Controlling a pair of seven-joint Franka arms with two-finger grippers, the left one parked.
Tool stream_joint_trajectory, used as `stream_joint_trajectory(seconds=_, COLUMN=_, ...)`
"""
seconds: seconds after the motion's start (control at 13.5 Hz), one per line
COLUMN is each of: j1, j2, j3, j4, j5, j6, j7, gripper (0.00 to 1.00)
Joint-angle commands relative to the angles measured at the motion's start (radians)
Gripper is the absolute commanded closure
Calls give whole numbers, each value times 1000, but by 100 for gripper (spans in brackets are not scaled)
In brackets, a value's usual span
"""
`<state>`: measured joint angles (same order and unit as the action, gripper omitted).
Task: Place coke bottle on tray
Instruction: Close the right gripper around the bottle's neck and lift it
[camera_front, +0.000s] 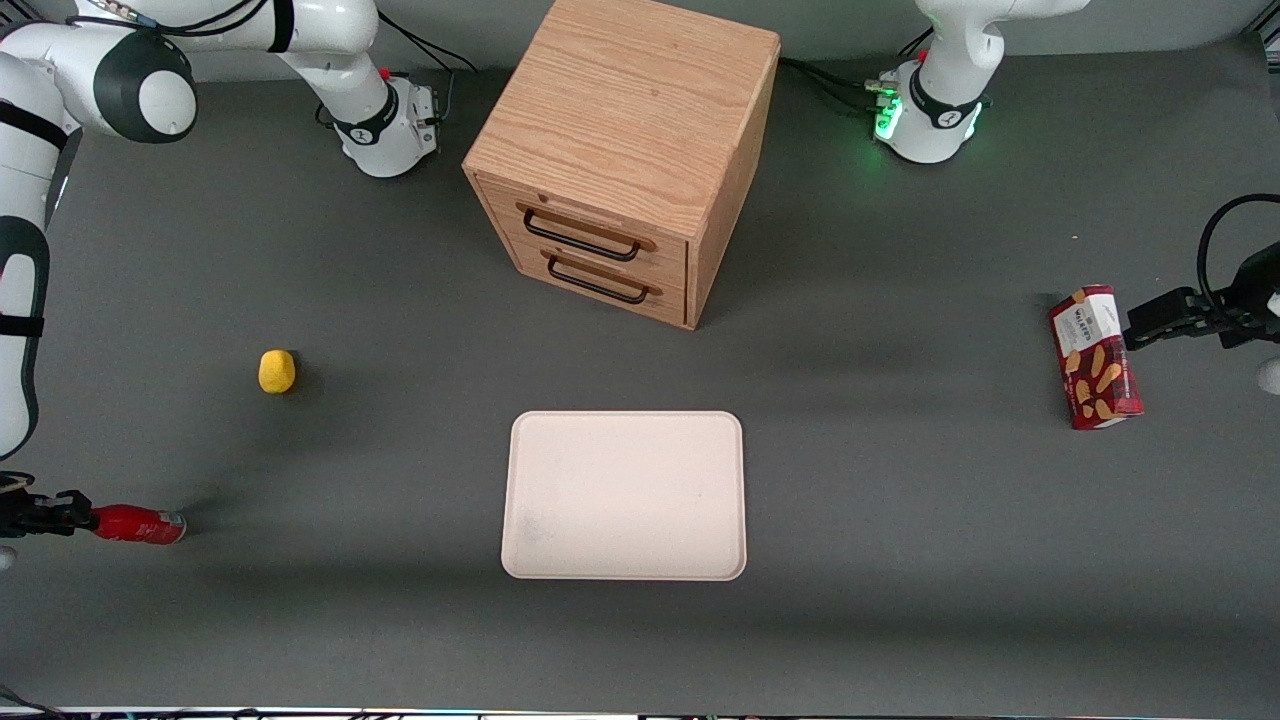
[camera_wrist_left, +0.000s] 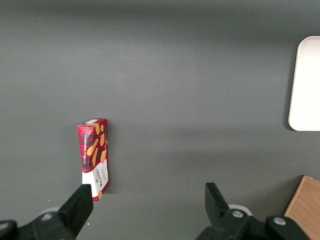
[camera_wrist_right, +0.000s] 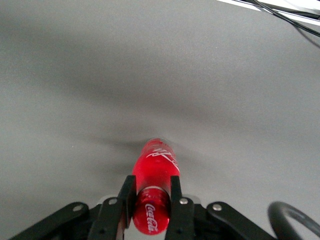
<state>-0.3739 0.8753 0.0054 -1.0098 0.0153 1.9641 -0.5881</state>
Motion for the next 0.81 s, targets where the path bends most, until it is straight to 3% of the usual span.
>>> stream_joint_trajectory(seconds=0.0, j1=3, j2=-9, j3=-7, j4=-9, j5=-14, j6=9, j7=-33, gripper=95)
stream_joint_trajectory(seconds=0.15, j1=3, j2=-19, j3=-7, j4=-7, j5=-27, j6=-4, j7=-41, gripper=100)
stream_joint_trajectory(seconds=0.74, j1=10, j2=-269, j3=-8, j4=-7, j5=-51, j6=-299, j7=-42, gripper=100)
